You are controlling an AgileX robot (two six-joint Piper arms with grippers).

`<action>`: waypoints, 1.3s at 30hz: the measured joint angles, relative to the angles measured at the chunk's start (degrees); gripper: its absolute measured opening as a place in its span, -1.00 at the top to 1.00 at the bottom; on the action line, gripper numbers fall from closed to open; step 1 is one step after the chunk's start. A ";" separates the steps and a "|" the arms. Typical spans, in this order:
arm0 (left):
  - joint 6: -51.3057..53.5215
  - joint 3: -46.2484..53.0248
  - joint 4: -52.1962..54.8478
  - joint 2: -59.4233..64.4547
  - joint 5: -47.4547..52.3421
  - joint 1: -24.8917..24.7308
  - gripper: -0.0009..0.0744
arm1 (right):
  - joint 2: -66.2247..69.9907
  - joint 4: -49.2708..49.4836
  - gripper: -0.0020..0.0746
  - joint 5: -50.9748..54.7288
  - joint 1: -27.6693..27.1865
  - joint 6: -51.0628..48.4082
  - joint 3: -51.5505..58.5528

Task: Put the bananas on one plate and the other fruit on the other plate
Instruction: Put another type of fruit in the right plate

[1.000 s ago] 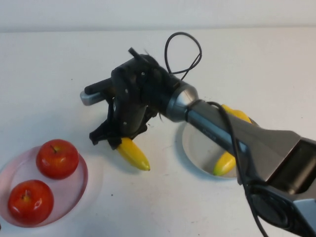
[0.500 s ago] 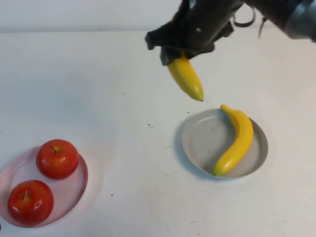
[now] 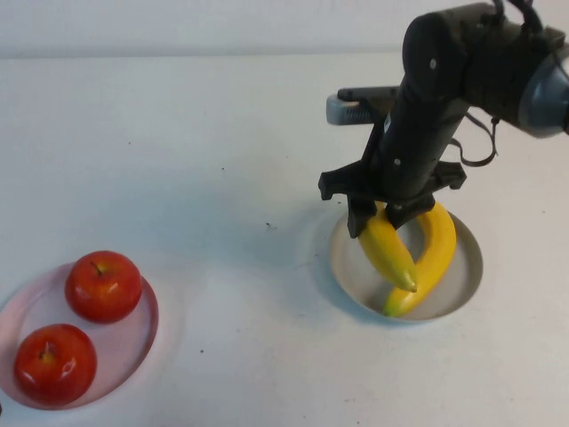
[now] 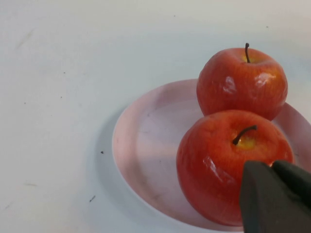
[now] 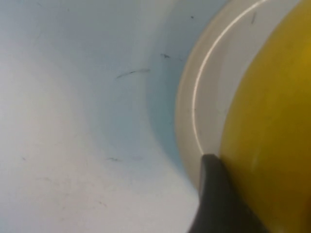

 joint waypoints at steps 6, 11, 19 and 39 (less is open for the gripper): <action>0.00 0.00 0.00 0.00 0.00 0.00 0.97 | 4.64 0.59 0.14 -0.72 0.00 0.00 -0.01; 0.00 0.00 0.00 0.00 0.00 0.00 0.97 | 6.10 0.33 0.14 -0.71 0.00 0.00 -0.01; 0.00 0.00 0.00 0.00 0.00 0.00 0.97 | 6.33 -0.06 -0.06 -0.86 0.00 0.00 -0.01; 0.00 0.00 0.00 0.00 0.00 0.00 0.97 | -10.90 5.14 0.44 -0.96 0.00 -6.37 2.31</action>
